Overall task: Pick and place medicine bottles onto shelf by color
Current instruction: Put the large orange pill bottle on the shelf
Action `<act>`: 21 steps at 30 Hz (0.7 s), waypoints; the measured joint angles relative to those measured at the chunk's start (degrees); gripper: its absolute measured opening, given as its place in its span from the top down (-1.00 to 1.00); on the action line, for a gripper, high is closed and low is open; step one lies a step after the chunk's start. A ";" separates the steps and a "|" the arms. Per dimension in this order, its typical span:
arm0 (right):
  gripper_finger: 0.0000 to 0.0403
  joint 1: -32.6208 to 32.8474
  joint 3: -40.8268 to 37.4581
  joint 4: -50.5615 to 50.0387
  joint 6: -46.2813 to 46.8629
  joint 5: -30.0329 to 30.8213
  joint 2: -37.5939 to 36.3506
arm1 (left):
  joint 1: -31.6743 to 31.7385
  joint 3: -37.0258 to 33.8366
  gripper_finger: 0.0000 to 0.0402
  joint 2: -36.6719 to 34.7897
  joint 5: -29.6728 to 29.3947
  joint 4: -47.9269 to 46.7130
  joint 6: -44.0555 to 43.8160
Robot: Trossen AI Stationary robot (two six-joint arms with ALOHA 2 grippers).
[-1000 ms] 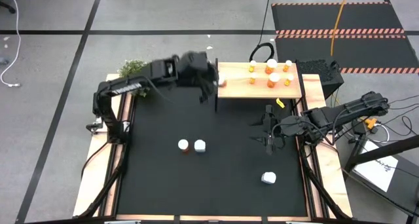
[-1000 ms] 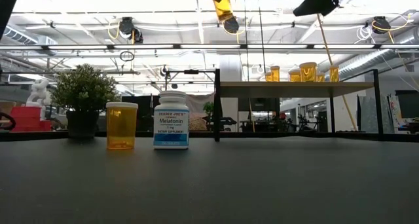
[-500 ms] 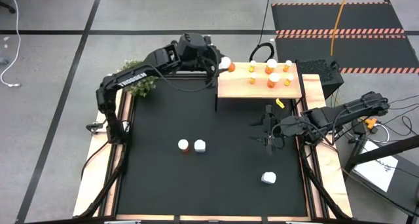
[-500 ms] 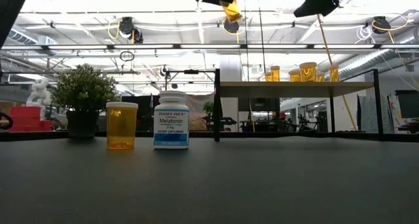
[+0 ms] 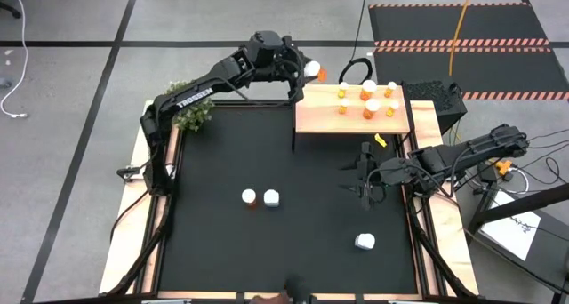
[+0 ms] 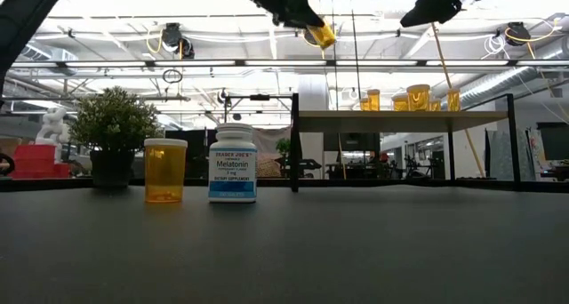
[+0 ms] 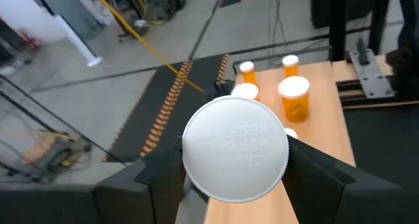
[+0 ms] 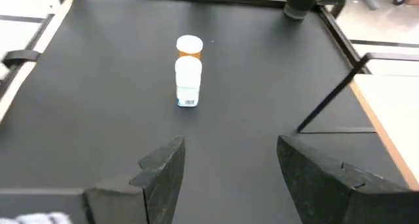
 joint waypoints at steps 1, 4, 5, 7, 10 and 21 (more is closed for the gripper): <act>-0.18 0.02 0.00 -0.13 0.00 0.63 0.00 | 0.58 0.00 -0.11 0.58 1.17 0.19 -0.48; -0.18 0.00 0.00 -0.53 0.17 0.79 0.00 | 2.04 0.00 -0.11 2.59 3.13 2.37 -1.62; -0.18 0.00 0.00 -0.62 0.17 0.84 0.00 | 2.58 0.00 -0.11 3.29 3.75 2.46 -1.78; -0.18 0.00 0.00 -0.44 0.13 0.84 0.00 | 3.33 0.00 -0.11 4.83 3.82 2.91 -2.19; -0.18 0.00 0.00 -0.56 0.30 0.84 0.00 | 4.19 0.00 -0.11 6.77 3.79 2.72 -2.60; -0.18 0.00 0.00 -0.59 0.26 0.84 0.00 | 3.99 -0.02 -0.11 10.80 7.32 3.06 -2.09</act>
